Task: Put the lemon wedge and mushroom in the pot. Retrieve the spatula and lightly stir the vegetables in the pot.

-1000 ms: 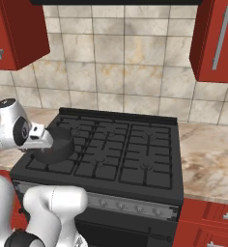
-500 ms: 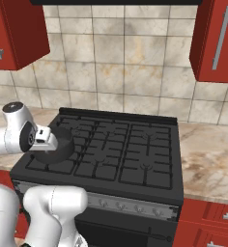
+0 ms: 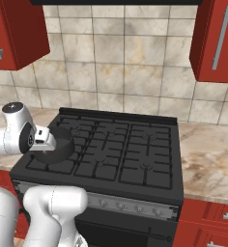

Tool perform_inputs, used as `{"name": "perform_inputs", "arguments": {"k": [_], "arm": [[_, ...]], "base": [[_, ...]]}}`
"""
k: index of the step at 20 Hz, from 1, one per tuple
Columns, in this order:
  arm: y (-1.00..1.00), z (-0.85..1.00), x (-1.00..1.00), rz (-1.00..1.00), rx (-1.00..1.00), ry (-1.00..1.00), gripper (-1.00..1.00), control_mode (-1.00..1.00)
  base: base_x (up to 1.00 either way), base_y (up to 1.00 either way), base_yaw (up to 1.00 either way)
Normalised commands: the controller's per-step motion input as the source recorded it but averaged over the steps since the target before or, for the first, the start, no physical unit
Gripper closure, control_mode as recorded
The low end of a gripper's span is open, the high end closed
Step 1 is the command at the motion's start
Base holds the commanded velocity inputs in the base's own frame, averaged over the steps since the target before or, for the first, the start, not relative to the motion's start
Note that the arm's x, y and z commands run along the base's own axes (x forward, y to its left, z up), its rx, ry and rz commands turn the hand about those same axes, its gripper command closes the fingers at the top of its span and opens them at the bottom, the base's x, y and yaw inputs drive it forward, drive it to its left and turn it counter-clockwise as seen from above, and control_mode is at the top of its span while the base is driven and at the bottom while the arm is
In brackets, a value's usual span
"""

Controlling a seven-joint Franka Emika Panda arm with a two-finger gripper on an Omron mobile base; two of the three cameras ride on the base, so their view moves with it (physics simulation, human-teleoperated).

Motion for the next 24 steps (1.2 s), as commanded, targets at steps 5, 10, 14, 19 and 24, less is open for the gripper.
{"name": "perform_inputs", "arguments": {"k": [5,10,14,19,24], "arm": [[0.07,0.00,-0.08,0.00,0.00,0.00,-1.00,-1.00],[0.00,0.00,0.00,0.00,0.00,0.00,-1.00,1.00],[0.00,0.00,0.00,0.00,0.00,0.00,-1.00,1.00],[0.00,0.00,0.00,0.00,0.00,0.00,-1.00,1.00],[0.00,0.00,0.00,0.00,0.00,0.00,-1.00,1.00]], "base": [[0.00,0.00,0.00],[-0.42,0.68,0.00],[-0.07,0.76,-0.03],[0.42,0.54,-0.12],[0.29,0.46,-0.20]]}}
